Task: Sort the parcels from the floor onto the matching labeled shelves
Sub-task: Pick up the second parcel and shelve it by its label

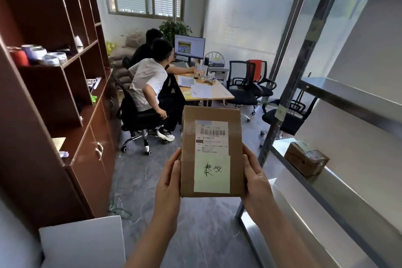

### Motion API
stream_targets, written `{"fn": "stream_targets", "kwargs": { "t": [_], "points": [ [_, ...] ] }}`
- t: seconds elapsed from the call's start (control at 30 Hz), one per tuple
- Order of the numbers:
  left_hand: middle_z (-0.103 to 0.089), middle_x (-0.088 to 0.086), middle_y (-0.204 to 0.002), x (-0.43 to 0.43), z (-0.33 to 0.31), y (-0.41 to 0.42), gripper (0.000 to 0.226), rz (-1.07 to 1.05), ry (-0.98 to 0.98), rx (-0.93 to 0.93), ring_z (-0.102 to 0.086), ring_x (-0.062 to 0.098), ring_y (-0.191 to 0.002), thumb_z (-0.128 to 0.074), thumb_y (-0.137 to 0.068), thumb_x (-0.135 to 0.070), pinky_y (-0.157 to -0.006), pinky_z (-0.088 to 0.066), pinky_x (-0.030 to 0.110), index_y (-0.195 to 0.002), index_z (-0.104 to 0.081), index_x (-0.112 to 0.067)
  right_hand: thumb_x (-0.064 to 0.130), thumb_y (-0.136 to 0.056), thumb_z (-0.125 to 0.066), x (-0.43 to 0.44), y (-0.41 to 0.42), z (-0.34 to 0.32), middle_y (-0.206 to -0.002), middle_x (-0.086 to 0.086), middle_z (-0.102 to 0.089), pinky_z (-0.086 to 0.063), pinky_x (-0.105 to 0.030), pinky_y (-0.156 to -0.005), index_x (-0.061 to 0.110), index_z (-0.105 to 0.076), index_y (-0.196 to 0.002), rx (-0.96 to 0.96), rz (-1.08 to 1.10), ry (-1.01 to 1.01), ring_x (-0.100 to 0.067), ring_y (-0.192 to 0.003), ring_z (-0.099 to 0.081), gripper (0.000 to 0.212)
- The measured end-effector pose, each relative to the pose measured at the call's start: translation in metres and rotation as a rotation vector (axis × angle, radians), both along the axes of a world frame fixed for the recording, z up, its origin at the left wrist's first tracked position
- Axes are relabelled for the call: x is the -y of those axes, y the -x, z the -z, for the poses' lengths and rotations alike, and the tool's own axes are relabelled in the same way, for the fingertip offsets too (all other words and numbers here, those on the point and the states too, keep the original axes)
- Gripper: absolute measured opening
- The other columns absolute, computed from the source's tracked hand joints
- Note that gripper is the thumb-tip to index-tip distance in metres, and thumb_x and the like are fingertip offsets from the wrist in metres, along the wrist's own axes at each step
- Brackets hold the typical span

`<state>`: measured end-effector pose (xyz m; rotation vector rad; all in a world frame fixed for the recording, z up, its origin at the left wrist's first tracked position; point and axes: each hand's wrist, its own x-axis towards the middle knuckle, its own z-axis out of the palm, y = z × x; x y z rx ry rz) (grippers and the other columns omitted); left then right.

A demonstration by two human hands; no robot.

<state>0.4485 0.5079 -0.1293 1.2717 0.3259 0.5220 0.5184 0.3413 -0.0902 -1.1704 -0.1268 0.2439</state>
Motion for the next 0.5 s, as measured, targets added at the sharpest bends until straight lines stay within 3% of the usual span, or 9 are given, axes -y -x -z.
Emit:
{"fn": "stream_targets", "kwargs": {
  "t": [0.1, 0.23, 0.4, 0.5],
  "points": [
    [-0.065, -0.017, -0.136, -0.009, 0.004, -0.012, 0.04, 0.011, -0.003, -0.023, -0.059, 0.006, -0.127, -0.046, -0.095, -0.053, -0.106, -0.049, 0.037, -0.132, -0.059, -0.051, 0.024, -0.107, -0.04, -0.009, -0.014, 0.005, -0.123, -0.003, -0.074, -0.064, -0.042, -0.078, 0.036, -0.065, -0.126, -0.019, 0.011, -0.008, -0.025, -0.108, -0.072, 0.033],
    [-0.066, -0.02, -0.133, -0.015, 0.006, -0.035, 0.043, 0.017, 0.003, -0.034, -0.061, 0.0, -0.123, -0.046, -0.093, -0.053, -0.1, -0.05, 0.028, -0.133, -0.06, -0.048, 0.025, -0.107, -0.04, -0.016, -0.038, 0.011, -0.124, -0.002, -0.073, -0.062, -0.046, -0.085, 0.036, -0.063, -0.129, -0.01, 0.025, 0.027, -0.025, -0.111, -0.071, 0.033],
    [-0.066, -0.019, -0.132, -0.016, 0.009, -0.071, 0.036, 0.017, 0.006, -0.081, -0.061, 0.006, -0.124, -0.048, -0.088, -0.057, -0.103, -0.05, 0.035, -0.121, -0.063, -0.058, 0.022, -0.108, -0.039, -0.019, -0.076, 0.02, -0.115, 0.001, -0.075, -0.064, -0.04, -0.073, 0.037, -0.06, -0.128, 0.045, 0.033, 0.077, -0.019, -0.096, -0.075, 0.033],
    [-0.069, -0.019, -0.128, -0.018, 0.006, -0.101, 0.031, 0.006, -0.009, -0.09, -0.065, 0.005, -0.119, -0.048, -0.088, -0.057, -0.098, -0.052, 0.032, -0.115, -0.063, -0.063, 0.019, -0.108, -0.037, -0.021, -0.107, 0.022, -0.11, 0.002, -0.076, -0.064, -0.04, -0.071, 0.035, -0.059, -0.129, 0.032, 0.008, 0.049, -0.018, -0.094, -0.075, 0.034]
  ]
}}
